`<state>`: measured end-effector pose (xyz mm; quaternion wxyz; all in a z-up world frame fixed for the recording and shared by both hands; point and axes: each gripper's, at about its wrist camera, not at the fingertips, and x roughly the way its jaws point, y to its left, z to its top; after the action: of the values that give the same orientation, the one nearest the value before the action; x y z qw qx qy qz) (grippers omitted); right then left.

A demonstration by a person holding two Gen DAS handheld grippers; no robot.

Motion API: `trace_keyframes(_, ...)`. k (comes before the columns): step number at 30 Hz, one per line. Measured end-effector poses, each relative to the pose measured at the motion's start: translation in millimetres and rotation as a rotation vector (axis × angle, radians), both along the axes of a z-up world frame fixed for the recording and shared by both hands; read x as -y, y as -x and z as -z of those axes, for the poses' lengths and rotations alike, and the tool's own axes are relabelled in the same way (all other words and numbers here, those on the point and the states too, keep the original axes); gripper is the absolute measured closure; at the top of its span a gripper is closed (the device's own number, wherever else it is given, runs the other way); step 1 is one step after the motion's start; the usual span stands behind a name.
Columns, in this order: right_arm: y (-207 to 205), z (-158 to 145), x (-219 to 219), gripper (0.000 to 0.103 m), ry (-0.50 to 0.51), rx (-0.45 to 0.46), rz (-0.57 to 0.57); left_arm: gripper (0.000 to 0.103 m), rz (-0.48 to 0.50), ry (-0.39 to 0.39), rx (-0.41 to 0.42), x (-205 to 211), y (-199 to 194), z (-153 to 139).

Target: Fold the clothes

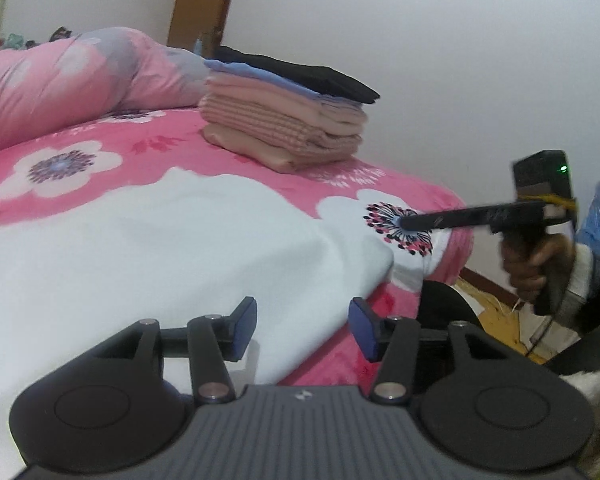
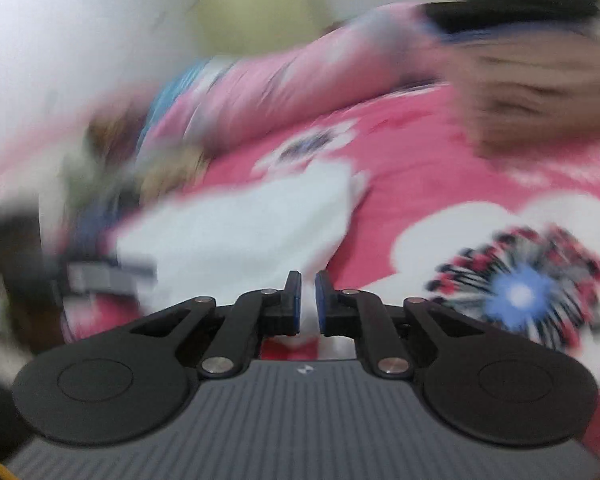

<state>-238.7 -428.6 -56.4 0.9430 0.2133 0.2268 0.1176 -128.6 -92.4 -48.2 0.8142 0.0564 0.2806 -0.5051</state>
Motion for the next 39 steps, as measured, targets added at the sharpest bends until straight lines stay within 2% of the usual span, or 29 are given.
trace_keyframes(2, 9.8, -3.8, 4.5, 0.092, -0.098, -0.007, 0.082, 0.048, -0.004, 0.015, -0.004, -2.1, -1.1, 0.5)
trace_keyframes(4, 15.2, -6.8, 1.0, 0.089, -0.131, -0.013, 0.130, 0.047, 0.003, 0.033, -0.007, -0.1, -1.1, -0.7)
trace_keyframes(8, 8.3, -9.6, -12.8, 0.089, -0.166, 0.019, 0.132, 0.046, 0.032, 0.042, 0.030, 10.8, 4.1, -3.6)
trace_keyframes(11, 3.9, -15.6, -29.6, 0.089, -0.051, 0.051, 0.107, 0.046, 0.028, 0.031, 0.055, 16.0, 7.2, -1.6)
trace_keyframes(13, -4.1, -10.8, -43.4, 0.089, 0.081, 0.052, 0.079, 0.046, 0.001, 0.030, 0.048, 12.5, 5.3, 2.9)
trace_keyframes(14, -10.4, 1.0, -48.5, 0.090, 0.171, -0.001, 0.063, 0.046, -0.017, 0.033, 0.037, 9.8, 3.1, 5.3)
trace_keyframes(16, -11.9, 26.2, -46.3, 0.090, 0.259, -0.155, 0.063, 0.046, -0.061, 0.056, -0.008, -1.5, -4.5, 10.0)
trace_keyframes(17, -2.5, 36.0, -38.2, 0.090, 0.229, -0.146, 0.061, 0.046, -0.080, 0.068, -0.028, -8.0, -8.0, 11.4)
trace_keyframes(19, 11.3, 31.6, -24.9, 0.090, 0.168, -0.161, 0.110, 0.046, -0.109, 0.092, -0.050, -23.7, -12.8, 11.6)
trace_keyframes(22, 24.8, 4.0, -28.4, 0.086, 0.245, -0.101, 0.155, 0.046, -0.156, 0.123, -0.072, -49.7, -16.5, 10.1)
trace_keyframes(24, 24.5, -16.0, -40.0, 0.086, 0.258, -0.031, 0.137, 0.045, -0.199, 0.139, -0.075, -68.2, -16.7, 8.2)
trace_keyframes(29, -8.7, -19.4, -76.5, 0.087, 0.257, 0.091, 0.008, 0.044, -0.380, 0.162, -0.107, -116.7, -18.2, 10.3)
trace_keyframes(30, -15.8, -10.9, -80.2, 0.088, 0.265, 0.070, -0.007, 0.044, -0.420, 0.163, -0.116, -126.7, -18.3, 12.9)
trace_keyframes(33, -32.4, 29.3, -83.4, 0.088, 0.397, -0.129, -0.001, 0.045, -0.529, 0.141, -0.162, -154.7, -22.4, 21.4)
trace_keyframes(34, -27.6, 29.1, -82.8, 0.088, 0.395, -0.124, 0.006, 0.045, -0.546, 0.142, -0.161, -163.7, -21.8, 19.6)
trace_keyframes(36, -30.7, 8.7, -86.2, 0.086, 0.401, -0.180, 0.026, 0.043, -0.560, 0.169, -0.133, -179.8, -20.1, 10.4)
trace_keyframes(37, -33.6, -3.4, -90.2, 0.086, 0.419, -0.180, 0.040, 0.041, -0.564, 0.186, -0.112, -186.3, -20.8, 3.9)
trace_keyframes(39, -44.2, -27.0, -100.6, 0.086, 0.425, -0.094, 0.035, 0.040, -0.570, 0.198, -0.075, -189.4, -28.3, -6.1)
